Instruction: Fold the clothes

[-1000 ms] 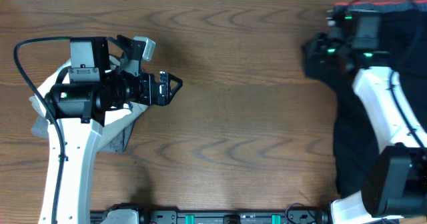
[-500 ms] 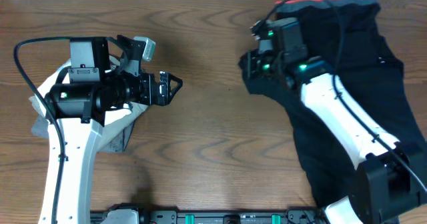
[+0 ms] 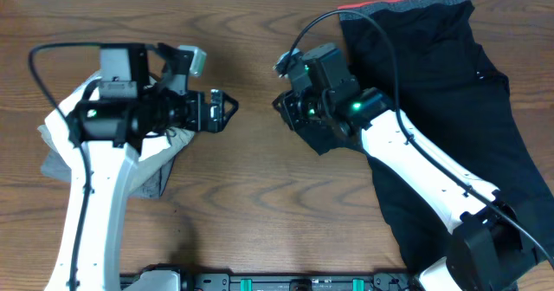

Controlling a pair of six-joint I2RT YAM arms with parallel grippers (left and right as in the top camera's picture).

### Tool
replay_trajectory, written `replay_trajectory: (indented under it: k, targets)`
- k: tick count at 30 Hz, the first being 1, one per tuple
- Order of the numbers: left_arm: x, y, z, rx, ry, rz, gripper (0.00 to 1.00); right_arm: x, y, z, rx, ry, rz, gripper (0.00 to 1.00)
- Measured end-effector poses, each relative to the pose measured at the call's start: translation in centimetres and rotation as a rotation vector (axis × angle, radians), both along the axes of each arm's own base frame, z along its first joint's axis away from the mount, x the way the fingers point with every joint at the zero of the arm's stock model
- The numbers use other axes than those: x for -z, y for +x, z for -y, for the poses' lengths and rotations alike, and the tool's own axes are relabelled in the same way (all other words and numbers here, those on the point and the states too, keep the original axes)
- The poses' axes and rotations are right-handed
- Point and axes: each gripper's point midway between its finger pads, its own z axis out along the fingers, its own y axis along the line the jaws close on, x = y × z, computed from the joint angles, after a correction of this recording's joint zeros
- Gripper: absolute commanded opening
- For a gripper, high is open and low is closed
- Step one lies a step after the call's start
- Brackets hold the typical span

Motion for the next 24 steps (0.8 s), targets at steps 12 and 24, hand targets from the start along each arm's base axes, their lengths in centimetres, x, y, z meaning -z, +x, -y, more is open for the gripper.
replay_trajectory:
  k: [12,24]
  targets:
    - [7.1,4.3,7.5,0.173,0.004,-0.054,0.98,3.1,4.2,12.7,0.434,-0.166,-0.135,0.48]
    - [17.7,9.1,12.8,0.082,0.016,-0.147,0.98,3.1,7.6,28.9,0.865,-0.113,-0.191,0.65]
